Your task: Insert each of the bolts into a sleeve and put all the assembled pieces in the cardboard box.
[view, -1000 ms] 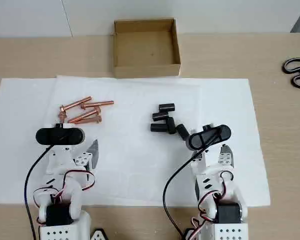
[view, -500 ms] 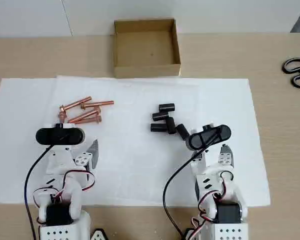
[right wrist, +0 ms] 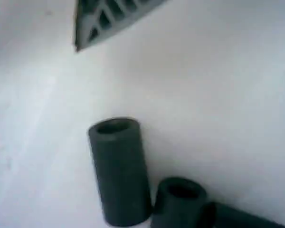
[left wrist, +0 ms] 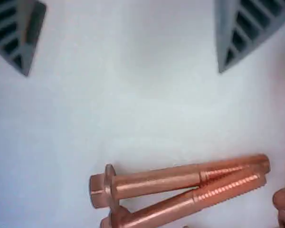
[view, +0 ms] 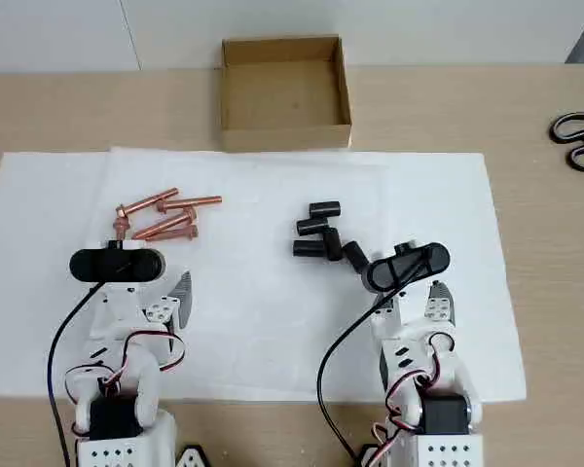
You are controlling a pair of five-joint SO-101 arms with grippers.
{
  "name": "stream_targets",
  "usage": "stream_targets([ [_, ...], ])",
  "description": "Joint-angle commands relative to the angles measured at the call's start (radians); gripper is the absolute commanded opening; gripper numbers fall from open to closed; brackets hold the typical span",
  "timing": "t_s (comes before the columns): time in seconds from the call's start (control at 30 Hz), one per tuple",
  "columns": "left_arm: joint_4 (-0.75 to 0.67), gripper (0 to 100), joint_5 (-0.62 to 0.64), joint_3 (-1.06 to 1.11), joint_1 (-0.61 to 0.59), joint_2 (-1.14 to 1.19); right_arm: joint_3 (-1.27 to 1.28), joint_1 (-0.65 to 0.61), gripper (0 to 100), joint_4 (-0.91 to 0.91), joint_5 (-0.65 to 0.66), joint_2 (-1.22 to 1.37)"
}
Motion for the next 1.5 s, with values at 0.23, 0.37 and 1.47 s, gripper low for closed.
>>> stream_targets([
  [0.23, 0.061, 24, -0.003, -0.065, -0.006, -0.005, -0.195, 0.01, 24.6, 0.2, 0.101, -0.015],
  [0.37, 0.169, 24, -0.003, -0.157, -0.006, -0.005, -0.253, 0.012, 24.6, 0.239, 0.169, -0.015],
  [1.47, 0.618, 24, -0.055, -1.342, -0.175, 1.175, -1.51, -0.108, 24.6, 0.495, 0.115, 1.276],
])
